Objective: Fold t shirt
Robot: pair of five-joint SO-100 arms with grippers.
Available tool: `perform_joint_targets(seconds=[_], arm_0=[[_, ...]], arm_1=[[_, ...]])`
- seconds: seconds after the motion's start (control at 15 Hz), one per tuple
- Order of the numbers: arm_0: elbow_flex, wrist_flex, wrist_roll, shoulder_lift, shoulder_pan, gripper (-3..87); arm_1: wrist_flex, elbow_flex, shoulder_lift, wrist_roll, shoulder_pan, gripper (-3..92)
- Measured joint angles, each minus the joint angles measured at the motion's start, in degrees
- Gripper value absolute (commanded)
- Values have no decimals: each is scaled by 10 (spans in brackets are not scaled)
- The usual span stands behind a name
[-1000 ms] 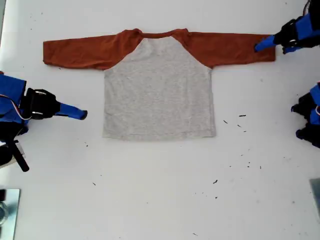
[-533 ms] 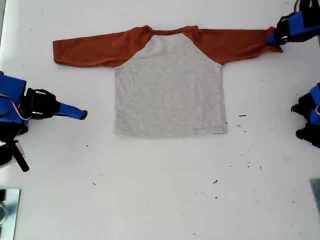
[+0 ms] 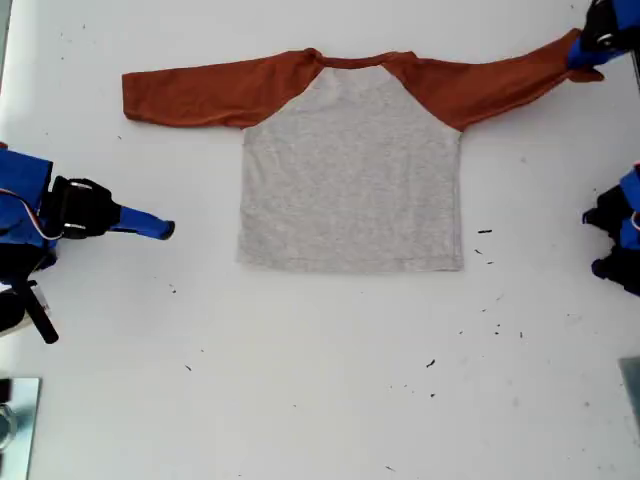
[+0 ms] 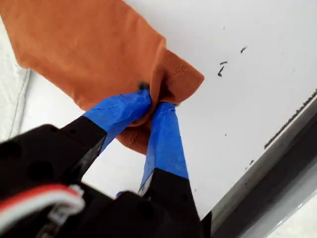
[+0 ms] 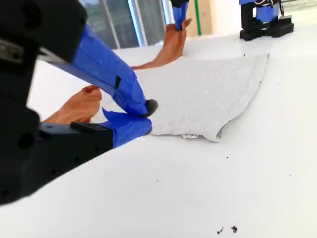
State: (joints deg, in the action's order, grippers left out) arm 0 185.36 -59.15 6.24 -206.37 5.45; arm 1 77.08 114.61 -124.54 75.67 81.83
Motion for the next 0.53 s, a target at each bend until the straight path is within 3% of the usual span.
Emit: perform_joint_targets(seconds=[0.2, 0.53], arm_0=[[0, 0, 0, 0, 0, -3], [0, 0, 0, 0, 0, -3]], arm_1=[[13, -58, -5, -57, -107, 30], [2, -260, 136, -201, -403, 30]])
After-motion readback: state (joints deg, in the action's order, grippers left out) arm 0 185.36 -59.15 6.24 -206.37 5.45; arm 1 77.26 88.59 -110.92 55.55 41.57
